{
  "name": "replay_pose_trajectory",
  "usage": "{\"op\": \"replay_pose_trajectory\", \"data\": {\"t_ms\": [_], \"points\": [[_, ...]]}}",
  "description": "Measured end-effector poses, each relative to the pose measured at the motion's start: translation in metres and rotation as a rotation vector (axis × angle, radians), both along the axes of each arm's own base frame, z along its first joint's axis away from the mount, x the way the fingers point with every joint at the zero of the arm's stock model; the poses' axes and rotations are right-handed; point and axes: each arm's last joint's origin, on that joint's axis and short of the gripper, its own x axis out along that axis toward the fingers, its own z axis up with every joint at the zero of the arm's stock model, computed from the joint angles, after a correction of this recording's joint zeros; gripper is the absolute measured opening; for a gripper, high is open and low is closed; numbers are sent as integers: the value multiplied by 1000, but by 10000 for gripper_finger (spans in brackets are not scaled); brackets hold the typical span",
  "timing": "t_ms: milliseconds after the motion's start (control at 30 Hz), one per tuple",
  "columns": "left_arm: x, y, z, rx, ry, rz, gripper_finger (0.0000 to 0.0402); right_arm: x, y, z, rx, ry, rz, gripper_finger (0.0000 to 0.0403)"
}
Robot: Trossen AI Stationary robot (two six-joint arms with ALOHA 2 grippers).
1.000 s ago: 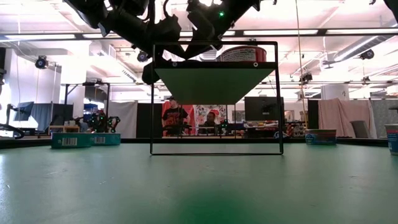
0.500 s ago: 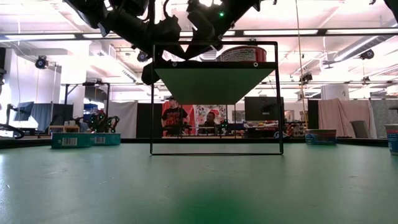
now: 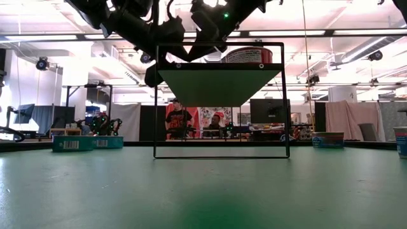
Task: Stack canned seafood by type on shelf
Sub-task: Stack the blue tuna can on top of the blue tuna can on the shelf
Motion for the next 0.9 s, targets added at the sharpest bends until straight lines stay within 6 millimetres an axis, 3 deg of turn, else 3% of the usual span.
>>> {"op": "replay_pose_trajectory", "data": {"t_ms": [267,500,900], "points": [[1,0,3,10,-31,-5,277,3,2,1,37,-33,60,9],[1,0,3,9,-31,-6,277,8,-1,-10,39,-7,45,9],[1,0,3,9,-31,-5,277,7,-4,-11,-20,16,-35,9]]}}
